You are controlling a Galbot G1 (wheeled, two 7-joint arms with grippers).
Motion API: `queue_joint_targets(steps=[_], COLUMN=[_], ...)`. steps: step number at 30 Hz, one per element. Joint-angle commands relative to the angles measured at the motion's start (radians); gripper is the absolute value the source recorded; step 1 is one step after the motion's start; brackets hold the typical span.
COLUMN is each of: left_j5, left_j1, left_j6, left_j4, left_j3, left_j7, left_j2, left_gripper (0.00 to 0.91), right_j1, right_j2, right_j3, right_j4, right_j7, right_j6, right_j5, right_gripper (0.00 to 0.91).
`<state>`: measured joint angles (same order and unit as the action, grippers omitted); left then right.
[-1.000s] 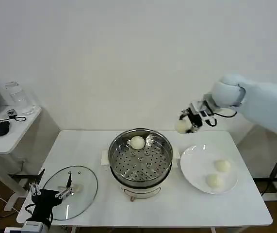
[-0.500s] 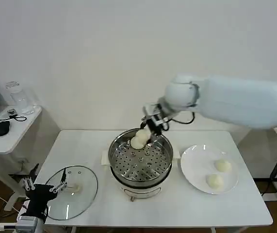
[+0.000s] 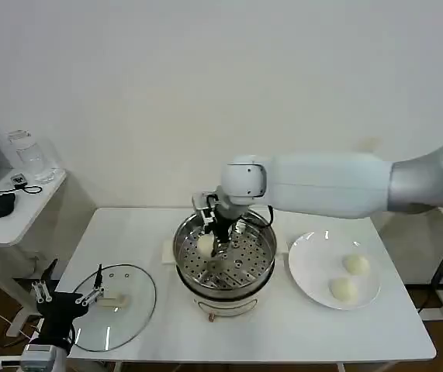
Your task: Take steamed baozi put them in steamer then cover it.
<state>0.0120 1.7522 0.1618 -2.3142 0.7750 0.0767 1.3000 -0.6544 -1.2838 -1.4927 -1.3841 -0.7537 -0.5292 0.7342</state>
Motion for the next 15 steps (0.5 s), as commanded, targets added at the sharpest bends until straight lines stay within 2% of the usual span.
queue_joint_targets(steps=[1,10,13,15], left_j5=[-0.005,-0.007,-0.007,-0.007], left_j1=[-0.001,-0.004,-0.004,-0.005], left_j6=[-0.001,-0.001,-0.002,-0.001], left_j4=[-0.003,0.001,0.001,0.0], left_j3=[0.006,0.006,0.006,0.005], left_j7=[-0.001,-0.002,-0.002,-0.002], left_j2=[-0.001,-0.002,-0.001,0.0], left_gripper=[0.907,0.907,0.907,0.907], right_j1=[0.077,0.102,0.103,0.104], right_j2=[-0.084,-0.116,-0.119,-0.118], right_j3=[0.002,0.02,0.02,0.02], right_j4=[0.118,0.164,0.164,0.161], right_j7=[0.025,0.031,0.026,0.022], right_j6=[-0.042,-0.037,-0.036,-0.038], right_j5=[0.01,0.006,0.007,0.004], right_gripper=[0.655,0.665,0.846,0.877])
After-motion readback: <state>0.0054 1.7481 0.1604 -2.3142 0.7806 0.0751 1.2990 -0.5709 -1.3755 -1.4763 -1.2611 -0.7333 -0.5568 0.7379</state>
